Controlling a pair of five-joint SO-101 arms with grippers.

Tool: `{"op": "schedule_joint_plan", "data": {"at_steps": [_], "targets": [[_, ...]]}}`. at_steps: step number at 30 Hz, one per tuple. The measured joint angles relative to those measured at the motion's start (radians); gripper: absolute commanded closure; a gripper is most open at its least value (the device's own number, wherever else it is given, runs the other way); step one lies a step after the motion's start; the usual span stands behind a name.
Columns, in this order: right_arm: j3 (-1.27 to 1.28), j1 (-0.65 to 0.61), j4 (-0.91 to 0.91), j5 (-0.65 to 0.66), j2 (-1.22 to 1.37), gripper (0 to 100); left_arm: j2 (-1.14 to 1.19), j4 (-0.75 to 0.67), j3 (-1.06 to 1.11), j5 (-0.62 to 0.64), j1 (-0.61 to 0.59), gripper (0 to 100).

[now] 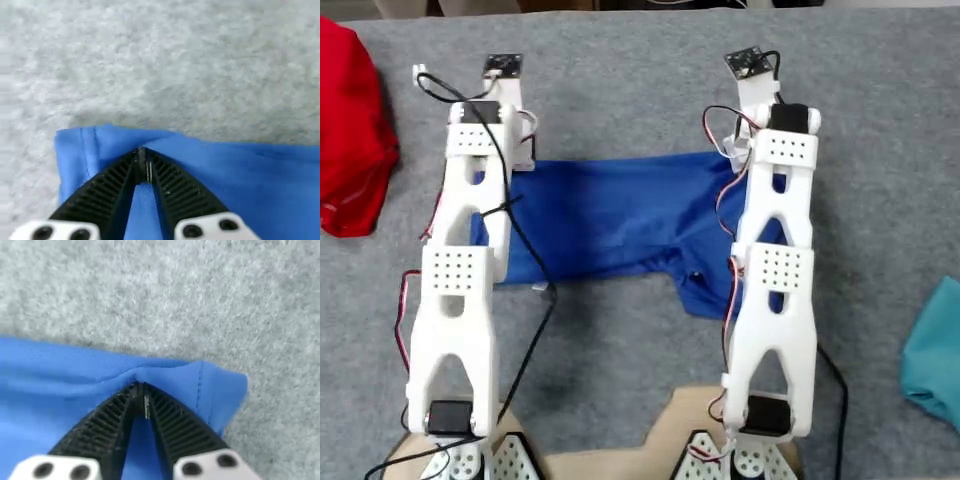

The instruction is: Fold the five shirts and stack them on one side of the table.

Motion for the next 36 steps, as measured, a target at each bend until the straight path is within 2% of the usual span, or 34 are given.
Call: {"op": "schedule_joint_plan", "data": {"at_steps": [7, 12, 16, 20, 24, 31, 36], "targets": [[0.000, -0.002, -0.041, 0.101, 0.038, 99.3, 0.048, 0.178, -0.166, 0.000, -0.054, 98], [-0.038, 0.005, -0.043, 0.109, 0.040, 98.9, 0.048, 0.206, -0.224, 0.000, -0.060, 98], [-0.074, -0.012, 0.060, 0.184, 0.028, 92.5, 0.048, 0.239, -0.313, 0.002, -0.044, 98], [-0.074, -0.044, 0.109, 0.192, -0.014, 83.4, 0.021, 0.258, -0.334, 0.000, 0.000, 98], [-0.074, -0.038, 0.141, 0.192, -0.046, 79.4, -0.091, 0.258, -0.238, -0.008, 0.035, 98], [-0.074, -0.038, 0.224, 0.193, -0.183, 79.5, -0.336, 0.258, 0.098, -0.089, 0.087, 98], [-0.055, -0.005, 0.229, 0.278, -0.358, 79.6, -0.591, 0.258, 0.359, -0.144, 0.091, 98]]}}
